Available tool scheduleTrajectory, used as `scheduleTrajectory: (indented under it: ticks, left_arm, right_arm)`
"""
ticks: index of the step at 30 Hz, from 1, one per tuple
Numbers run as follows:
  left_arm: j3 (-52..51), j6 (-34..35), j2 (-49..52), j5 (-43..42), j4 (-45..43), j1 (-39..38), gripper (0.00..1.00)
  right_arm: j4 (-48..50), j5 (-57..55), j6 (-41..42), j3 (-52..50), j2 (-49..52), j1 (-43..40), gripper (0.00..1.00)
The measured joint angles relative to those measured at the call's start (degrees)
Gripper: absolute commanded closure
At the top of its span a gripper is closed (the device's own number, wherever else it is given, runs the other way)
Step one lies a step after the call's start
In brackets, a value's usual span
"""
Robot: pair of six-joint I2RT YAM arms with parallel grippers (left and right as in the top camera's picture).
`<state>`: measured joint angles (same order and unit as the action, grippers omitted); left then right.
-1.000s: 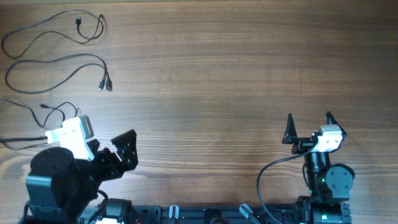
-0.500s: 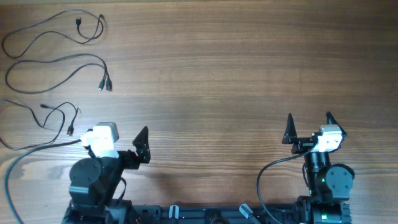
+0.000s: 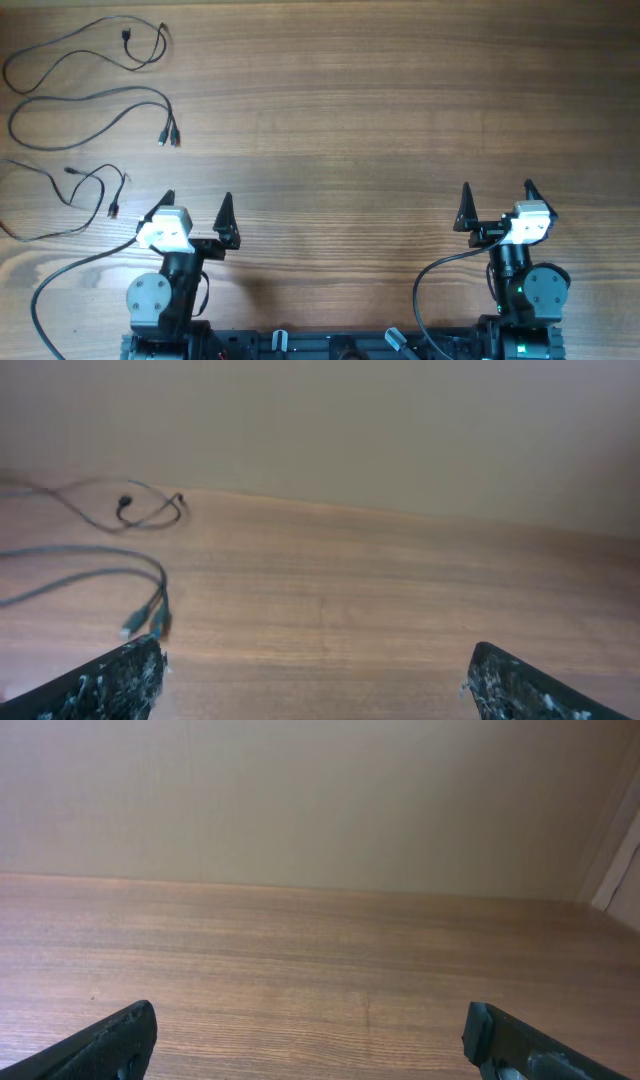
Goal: Untangle cables
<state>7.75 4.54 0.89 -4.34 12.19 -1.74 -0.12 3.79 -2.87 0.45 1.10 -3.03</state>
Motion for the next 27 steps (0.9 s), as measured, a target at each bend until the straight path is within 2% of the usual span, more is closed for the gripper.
scheduleTrajectory:
  ticks: [7,13,20,27]
  left_arm:
    - [-6.3,-1.5,-0.2,0.0,-12.7,0.7,0.00]
    - [-7.1,-1.5,-0.1,1.7,-8.2,0.7,0.00]
    - [-7.1,-2.0,-0.1,3.9,-8.1,0.7,0.00]
    - [-7.1,-8.0,-0.1,5.0,-8.1,1.9,0.00]
  right_arm:
    - [0.0,0.0,0.0,0.0,0.0,0.0,0.00]
    - [0.0,0.0,0.0,0.0,0.0,0.0,0.00]
    - [0.0,0.0,0.0,0.0,0.0,0.0,0.00]
    - [0.0,0.0,0.0,0.0,0.0,0.0,0.00]
